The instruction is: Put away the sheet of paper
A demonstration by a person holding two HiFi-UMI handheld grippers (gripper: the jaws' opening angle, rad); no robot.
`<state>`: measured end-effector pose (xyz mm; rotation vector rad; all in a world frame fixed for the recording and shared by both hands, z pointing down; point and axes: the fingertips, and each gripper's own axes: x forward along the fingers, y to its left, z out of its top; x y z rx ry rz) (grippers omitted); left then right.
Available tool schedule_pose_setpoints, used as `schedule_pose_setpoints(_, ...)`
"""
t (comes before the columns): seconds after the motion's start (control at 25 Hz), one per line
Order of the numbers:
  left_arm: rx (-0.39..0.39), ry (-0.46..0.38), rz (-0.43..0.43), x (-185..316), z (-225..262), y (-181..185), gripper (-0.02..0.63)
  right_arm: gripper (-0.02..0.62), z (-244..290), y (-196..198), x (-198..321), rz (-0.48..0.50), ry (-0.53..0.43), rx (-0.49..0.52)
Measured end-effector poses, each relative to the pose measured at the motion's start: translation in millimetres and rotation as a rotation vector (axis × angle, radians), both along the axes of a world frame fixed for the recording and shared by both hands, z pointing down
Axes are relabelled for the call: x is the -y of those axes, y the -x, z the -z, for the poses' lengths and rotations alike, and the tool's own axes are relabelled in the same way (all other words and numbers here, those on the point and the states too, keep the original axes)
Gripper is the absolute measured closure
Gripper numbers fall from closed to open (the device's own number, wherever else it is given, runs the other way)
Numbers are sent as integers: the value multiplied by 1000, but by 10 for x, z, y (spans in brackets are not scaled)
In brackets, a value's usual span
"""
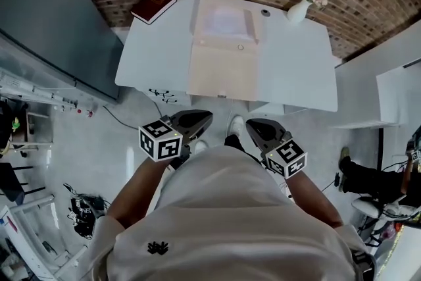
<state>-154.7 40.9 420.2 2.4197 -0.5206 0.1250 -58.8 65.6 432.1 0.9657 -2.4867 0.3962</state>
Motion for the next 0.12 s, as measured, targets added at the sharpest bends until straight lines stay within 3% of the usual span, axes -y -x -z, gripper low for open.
schedule_pose_setpoints(0.12,7,9,14,78,-37,3,581,568,-20,-4,52,3,2,-3)
